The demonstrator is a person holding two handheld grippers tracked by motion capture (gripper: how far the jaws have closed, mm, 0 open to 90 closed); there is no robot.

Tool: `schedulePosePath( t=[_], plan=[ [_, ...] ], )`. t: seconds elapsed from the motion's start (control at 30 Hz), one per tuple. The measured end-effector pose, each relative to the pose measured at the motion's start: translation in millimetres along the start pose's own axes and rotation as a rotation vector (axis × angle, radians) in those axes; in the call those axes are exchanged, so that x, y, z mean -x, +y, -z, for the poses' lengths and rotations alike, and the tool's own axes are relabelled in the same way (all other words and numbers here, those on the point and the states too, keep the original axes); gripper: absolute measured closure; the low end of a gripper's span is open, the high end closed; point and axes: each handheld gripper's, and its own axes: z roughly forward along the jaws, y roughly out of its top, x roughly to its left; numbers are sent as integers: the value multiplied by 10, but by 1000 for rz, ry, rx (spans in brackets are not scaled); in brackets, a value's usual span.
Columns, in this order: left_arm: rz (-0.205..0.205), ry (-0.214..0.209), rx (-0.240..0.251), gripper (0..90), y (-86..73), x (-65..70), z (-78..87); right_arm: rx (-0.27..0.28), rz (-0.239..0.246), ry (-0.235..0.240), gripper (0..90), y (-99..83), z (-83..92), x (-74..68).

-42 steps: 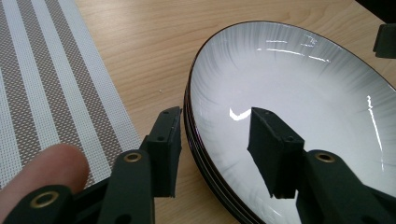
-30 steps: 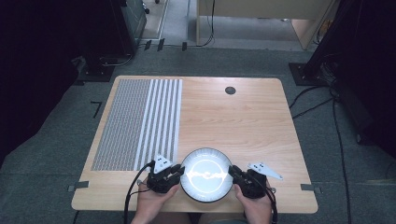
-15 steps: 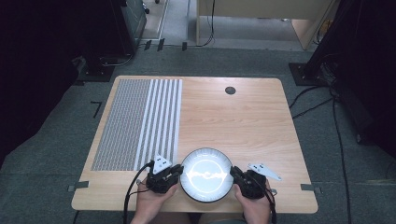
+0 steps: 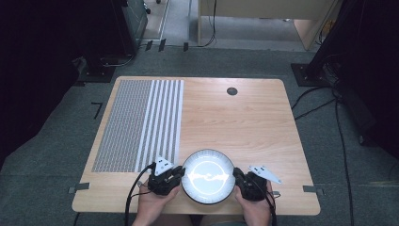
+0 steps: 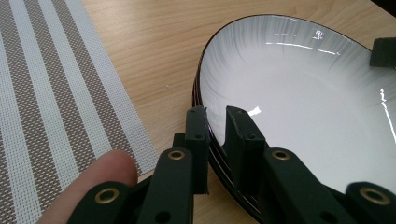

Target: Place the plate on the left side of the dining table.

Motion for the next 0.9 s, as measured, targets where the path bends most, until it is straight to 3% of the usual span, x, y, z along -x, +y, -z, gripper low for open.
schedulePosePath(
  t=[0.07, 0.1, 0.17, 0.57, 0.9],
  plan=[
    [1, -2, -1, 794, 0, -3, -2, -2, -13, 9, 883, 2, 1, 13],
    [0, -3, -2, 790, -1, -3, -5, -6, -63, 44, 888, 11, 5, 64],
    [-4, -4, -4, 785, -4, -2, -9, -9, -85, 60, 890, 17, 12, 87],
    [-18, -4, -8, 778, -13, 12, -17, -9, -101, 86, 888, 59, 86, 104],
    [-16, 0, -6, 778, -15, 14, -16, -36, -110, 66, 842, 32, 46, 89]
  ],
)
